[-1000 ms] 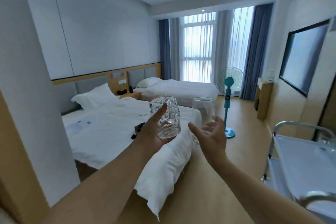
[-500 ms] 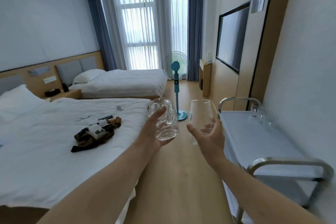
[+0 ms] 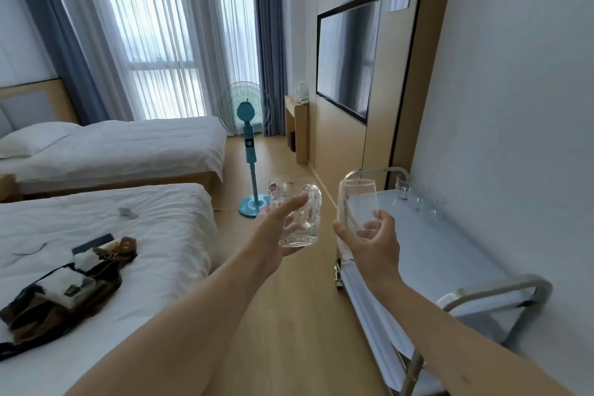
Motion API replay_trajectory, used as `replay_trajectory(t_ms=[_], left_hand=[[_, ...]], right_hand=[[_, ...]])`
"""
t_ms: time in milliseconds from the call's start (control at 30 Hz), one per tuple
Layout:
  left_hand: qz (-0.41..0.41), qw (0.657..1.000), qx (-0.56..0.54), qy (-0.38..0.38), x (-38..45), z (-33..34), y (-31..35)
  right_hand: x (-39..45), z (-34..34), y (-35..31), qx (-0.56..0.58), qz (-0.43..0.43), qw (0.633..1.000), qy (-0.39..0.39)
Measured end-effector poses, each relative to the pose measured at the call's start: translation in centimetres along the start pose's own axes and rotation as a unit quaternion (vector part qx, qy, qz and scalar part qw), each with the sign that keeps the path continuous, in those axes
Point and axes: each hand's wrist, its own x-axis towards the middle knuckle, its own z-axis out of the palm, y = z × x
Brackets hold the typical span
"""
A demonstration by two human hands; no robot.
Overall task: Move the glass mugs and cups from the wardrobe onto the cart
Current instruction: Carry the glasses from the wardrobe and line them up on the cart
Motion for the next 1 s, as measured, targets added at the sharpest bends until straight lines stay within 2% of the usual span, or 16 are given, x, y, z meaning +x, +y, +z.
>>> replay_trajectory(t_ms=[200, 500, 733, 1000], left_hand=[[0.031, 0.998, 0.053, -0.033, 5.5, -1.3, -0.2], [0.013, 0.995, 0.101, 0.004, 14.2, -1.8, -0.4], [0.029, 0.985, 0.17, -0.005, 23.8, -1.6, 0.2], [0.02, 0.977, 0.212, 0.003, 35.1, 1.9, -0.3]], right_hand=[[2.4, 2.0, 1.9, -0.029, 0.024, 0.999, 0.031], [8.6, 5.1, 4.4, -0.06, 0.038, 0.997, 0.041], [16.6, 8.4, 7.7, -0.041, 0.044, 0.998, 0.033], [27.5, 9.6, 12.3, -0.046, 0.069, 0.995, 0.045]])
